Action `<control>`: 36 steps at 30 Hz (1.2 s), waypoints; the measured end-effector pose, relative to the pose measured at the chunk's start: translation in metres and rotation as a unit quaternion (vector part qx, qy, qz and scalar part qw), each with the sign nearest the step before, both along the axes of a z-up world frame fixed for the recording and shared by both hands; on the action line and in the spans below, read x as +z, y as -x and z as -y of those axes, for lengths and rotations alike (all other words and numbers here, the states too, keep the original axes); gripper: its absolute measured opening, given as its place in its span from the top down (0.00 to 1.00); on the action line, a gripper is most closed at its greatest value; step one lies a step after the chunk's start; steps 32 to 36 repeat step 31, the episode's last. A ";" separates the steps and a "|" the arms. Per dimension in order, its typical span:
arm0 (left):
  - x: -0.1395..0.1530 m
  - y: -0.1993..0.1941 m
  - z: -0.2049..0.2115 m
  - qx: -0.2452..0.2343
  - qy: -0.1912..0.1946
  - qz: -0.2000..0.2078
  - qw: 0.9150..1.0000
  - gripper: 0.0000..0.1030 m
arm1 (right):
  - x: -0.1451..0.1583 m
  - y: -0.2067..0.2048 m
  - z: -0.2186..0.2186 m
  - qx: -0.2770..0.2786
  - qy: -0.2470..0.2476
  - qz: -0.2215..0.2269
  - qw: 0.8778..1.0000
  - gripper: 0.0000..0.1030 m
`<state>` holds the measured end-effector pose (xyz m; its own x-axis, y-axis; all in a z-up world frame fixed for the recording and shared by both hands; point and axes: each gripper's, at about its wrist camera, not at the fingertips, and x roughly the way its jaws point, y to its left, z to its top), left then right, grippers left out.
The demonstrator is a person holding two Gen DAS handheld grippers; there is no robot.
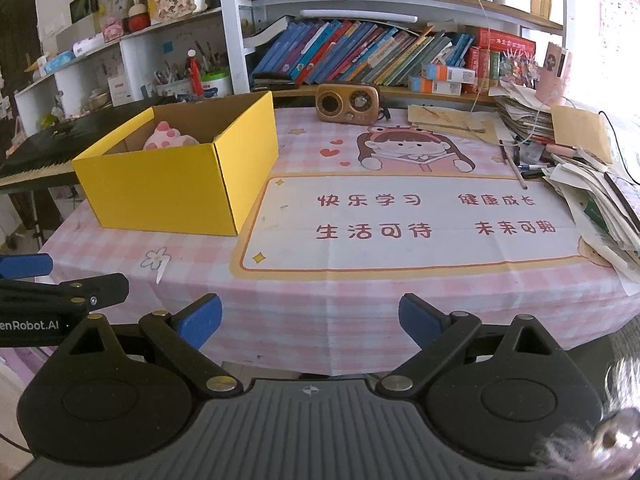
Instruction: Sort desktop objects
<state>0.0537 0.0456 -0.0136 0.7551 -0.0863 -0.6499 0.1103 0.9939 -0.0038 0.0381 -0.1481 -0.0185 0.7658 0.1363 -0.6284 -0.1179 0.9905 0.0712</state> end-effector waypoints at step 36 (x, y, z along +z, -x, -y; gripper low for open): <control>-0.004 -0.012 -0.007 -0.001 0.009 -0.014 1.000 0.02 | -0.002 -0.012 -0.006 0.007 0.003 -0.007 1.000 0.07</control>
